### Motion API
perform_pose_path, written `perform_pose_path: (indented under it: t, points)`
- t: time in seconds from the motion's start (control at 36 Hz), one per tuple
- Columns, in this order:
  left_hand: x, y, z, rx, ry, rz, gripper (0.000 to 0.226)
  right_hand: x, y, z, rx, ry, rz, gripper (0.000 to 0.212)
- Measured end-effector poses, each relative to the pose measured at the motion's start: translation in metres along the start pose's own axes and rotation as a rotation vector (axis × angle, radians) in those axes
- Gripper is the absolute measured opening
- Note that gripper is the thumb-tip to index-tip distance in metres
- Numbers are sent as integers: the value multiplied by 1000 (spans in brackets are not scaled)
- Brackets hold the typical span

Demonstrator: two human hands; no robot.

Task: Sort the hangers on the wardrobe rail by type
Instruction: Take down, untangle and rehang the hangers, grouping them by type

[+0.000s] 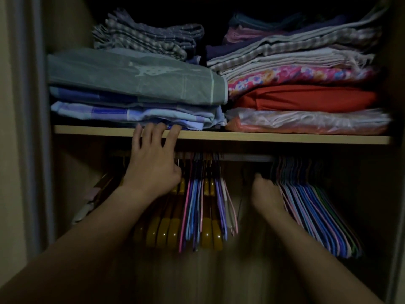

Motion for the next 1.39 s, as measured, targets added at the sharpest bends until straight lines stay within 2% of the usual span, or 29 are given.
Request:
perform_pose_path:
  t: [0.25, 0.36, 0.44, 0.5, 0.56, 0.64, 0.72, 0.81, 0.83, 0.86, 0.89, 0.92, 0.97, 1.03, 1.11, 1.17, 1.25, 1.39]
  points:
    - [-6, 2, 3, -12, -33, 21, 100, -42, 35, 114, 85, 10, -206, 16]
    - [-15, -2, 23, -18, -128, 231, 97, -80, 71, 177, 183, 125, -262, 14]
    - [-40, 15, 71, 30, -232, 519, 83, -96, 95, 209, 279, 144, -292, 20]
    - [-67, 44, 127, 142, -267, 761, 66, -104, 106, 229, 347, 163, -283, 25]
    - [-91, 76, 187, 303, -311, 929, 49, -107, 107, 236, 347, 148, -316, 25]
    - [-121, 126, 315, 646, -601, 952, 10, -111, 111, 246, 398, 132, -399, 22]
    - [-153, 145, 420, 873, -777, 1030, 27, -110, 116, 251, 485, 143, -577, 28]
    - [-142, 139, 453, 1014, -895, 960, 42, -106, 111, 254, 544, 182, -815, 27]
    - [-131, 137, 462, 1051, -948, 922, 61, -102, 110, 257, 571, 194, -889, 27]
    - [-115, 140, 471, 1065, -981, 884, 70, -99, 106, 257, 588, 207, -957, 27]
    - [-102, 143, 479, 1045, -1051, 915, 55, -96, 103, 257, 608, 222, -1021, 26]
    - [-92, 139, 484, 1099, -1029, 895, 34, -95, 103, 258, 630, 241, -1076, 25]
    - [-63, 143, 504, 1157, -1070, 889, 19, -97, 105, 256, 644, 284, -1161, 24]
    - [-32, 148, 529, 1132, -1214, 942, 9, -107, 109, 251, 597, 332, -1220, 23]
    - [-7, 131, 536, 1059, -1387, 1141, 27, -127, 114, 248, 542, 431, -1291, 21]
    - [-10, 113, 525, 1059, -1479, 1305, 34, -135, 122, 251, 574, 458, -1300, 21]
    - [-9, 92, 504, 984, -1526, 1577, 28, -141, 133, 258, 621, 471, -1293, 22]
    - [14, 72, 479, 819, -1560, 1552, 42, -147, 149, 271, 704, 524, -1311, 21]
Point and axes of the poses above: each hand's wrist, its own z-axis away from the middle knuckle, its own y-axis out of the palm, x = y × z, the point moved 8 cm from there along -z, towards the middle knuckle, and after that the axes turned 1 degree about z, right-handed, at the moved point
